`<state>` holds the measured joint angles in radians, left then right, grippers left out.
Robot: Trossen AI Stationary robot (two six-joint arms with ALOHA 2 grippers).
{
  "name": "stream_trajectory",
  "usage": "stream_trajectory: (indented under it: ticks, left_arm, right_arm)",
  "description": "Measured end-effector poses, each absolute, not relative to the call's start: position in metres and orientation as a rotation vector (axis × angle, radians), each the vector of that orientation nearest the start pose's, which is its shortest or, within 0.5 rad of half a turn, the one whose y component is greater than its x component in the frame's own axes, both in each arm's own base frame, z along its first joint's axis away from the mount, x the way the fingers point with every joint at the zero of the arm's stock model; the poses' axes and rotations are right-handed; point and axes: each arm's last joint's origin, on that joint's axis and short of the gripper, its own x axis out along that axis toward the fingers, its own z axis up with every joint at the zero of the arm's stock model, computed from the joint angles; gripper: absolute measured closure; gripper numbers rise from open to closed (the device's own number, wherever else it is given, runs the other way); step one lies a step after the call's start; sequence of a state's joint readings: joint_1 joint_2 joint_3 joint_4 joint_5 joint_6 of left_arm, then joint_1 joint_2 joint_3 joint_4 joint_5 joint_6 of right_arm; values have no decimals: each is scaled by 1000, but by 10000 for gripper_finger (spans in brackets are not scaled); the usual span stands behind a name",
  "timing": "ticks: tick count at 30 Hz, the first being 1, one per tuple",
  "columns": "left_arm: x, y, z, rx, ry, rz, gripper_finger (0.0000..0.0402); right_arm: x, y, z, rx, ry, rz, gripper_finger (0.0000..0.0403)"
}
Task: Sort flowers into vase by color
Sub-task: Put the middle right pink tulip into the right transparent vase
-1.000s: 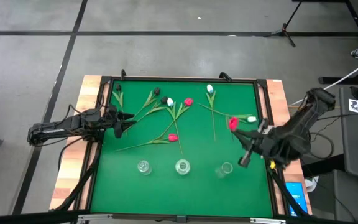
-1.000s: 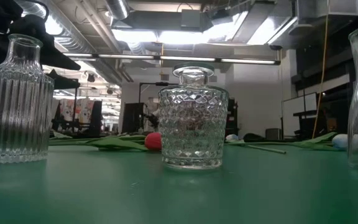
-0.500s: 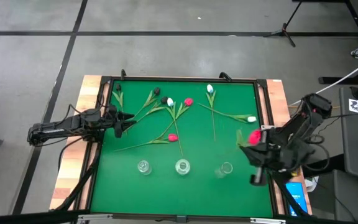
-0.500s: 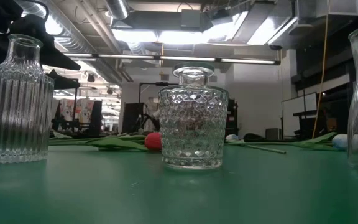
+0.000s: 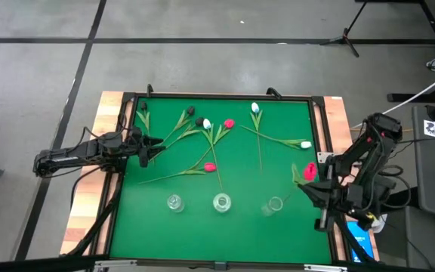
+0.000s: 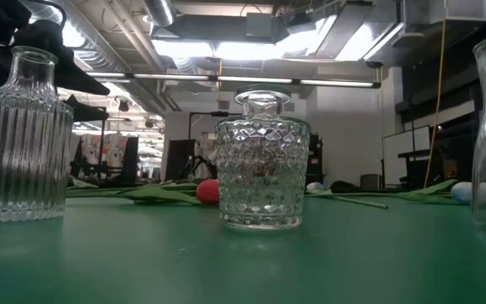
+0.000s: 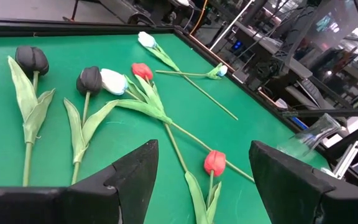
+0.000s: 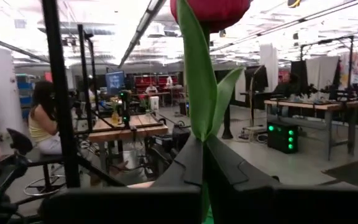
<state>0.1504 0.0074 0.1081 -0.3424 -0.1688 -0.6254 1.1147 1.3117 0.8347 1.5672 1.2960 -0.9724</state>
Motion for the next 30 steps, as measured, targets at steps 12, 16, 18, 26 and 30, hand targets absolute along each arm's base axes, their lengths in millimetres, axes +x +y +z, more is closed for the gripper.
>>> stream_trajectory:
  ticks: [12,16,18,26,30]
  left_arm:
    - [86,18,167,-611,136,383,155]
    - [86,18,167,-603,137,382,155]
    - [85,18,167,-600,137,383,155]
    - [85,18,167,-614,132,394,155]
    - [85,18,167,-633,128,396,155]
  right_arm:
    - [141,185,329,136,-270,-336,402]
    - [136,187,327,138,-209,-363,402]
    - [138,189,325,126,-206,-364,402]
    - [142,182,293,114,-199,-366,402]
    - [147,174,279,112,-224,-352,402]
